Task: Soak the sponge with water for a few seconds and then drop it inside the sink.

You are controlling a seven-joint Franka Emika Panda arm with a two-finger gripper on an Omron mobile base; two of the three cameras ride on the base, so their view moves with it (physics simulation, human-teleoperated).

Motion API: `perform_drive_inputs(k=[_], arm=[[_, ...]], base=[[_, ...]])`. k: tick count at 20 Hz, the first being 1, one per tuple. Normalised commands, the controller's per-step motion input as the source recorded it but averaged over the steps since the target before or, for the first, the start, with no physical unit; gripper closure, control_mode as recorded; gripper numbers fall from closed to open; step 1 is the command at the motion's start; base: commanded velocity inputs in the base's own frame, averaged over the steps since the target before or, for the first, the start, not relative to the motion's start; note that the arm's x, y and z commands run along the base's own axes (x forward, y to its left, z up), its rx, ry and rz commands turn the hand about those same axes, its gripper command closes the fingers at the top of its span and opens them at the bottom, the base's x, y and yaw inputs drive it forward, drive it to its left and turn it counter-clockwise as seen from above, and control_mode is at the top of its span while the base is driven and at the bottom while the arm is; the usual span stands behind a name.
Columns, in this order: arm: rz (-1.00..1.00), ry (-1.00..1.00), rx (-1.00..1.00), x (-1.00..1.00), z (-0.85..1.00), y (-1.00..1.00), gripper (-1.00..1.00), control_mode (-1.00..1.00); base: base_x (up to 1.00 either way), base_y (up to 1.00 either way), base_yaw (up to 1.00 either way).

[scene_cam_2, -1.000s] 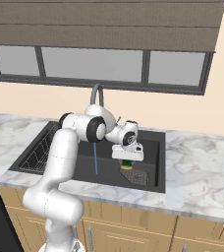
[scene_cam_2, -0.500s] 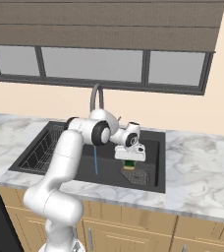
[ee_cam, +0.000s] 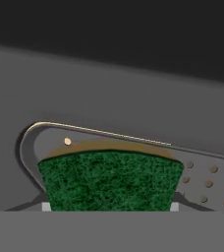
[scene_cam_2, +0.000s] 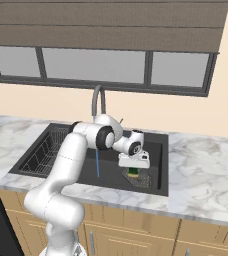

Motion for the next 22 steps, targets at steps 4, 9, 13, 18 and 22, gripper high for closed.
perform_drive_inputs(k=[4,9,13,18,22], arm=[[0.00,0.00,0.00,0.15,-0.34,-0.05,1.00,-1.00],[0.00,0.00,0.00,0.01,-0.07,-0.01,1.00,-1.00],[0.00,0.00,0.00,0.00,0.00,0.00,1.00,-1.00],[0.00,0.00,0.00,0.00,0.00,0.00,-1.00,-1.00],[0.00,0.00,0.00,0.00,0.00,0.00,-1.00,-1.00]], base=[[0.00,0.00,0.00],[0.00,0.00,0.00],[0.00,0.00,0.00],[0.00,0.00,0.00],[0.00,0.00,0.00]])
